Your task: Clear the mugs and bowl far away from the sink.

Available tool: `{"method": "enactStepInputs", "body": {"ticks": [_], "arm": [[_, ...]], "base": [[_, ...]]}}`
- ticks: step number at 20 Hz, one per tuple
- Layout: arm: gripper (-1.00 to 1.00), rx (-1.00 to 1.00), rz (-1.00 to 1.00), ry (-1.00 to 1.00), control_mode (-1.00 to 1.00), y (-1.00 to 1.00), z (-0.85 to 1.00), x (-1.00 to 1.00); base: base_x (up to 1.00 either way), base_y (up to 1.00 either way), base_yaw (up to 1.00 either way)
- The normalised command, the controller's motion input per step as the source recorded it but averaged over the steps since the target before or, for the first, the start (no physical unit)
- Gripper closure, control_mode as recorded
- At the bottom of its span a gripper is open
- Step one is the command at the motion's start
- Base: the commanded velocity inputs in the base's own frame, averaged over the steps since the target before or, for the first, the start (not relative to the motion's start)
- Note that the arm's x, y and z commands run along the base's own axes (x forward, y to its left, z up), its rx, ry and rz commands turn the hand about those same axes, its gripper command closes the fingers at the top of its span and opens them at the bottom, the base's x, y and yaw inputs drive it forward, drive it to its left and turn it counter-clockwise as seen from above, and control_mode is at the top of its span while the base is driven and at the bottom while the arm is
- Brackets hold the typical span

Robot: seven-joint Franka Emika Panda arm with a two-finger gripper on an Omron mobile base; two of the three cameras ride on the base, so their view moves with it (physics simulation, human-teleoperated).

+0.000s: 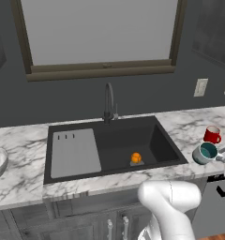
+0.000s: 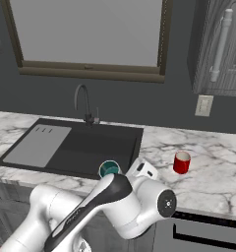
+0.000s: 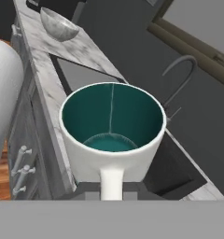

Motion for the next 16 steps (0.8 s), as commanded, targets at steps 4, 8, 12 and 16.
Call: {"method": "enactStepInputs", "body": {"ticks": [4, 8, 12, 16], "arm": [[1.0, 0.0, 0.0, 0.0, -1.0, 0.0, 0.0, 0.0], [1.0, 0.0, 0.0, 0.0, 1.0, 0.0, 0.0, 0.0], [1.0, 0.0, 0.0, 0.0, 1.0, 0.0, 0.0, 0.0], [1.0, 0.0, 0.0, 0.0, 1.0, 0.0, 0.0, 0.0]], "base": [[0.0, 0.0, 0.0], [-0.01, 0.0, 0.0], [-0.23, 0.0, 0.0], [-0.39, 0.0, 0.0]]}}
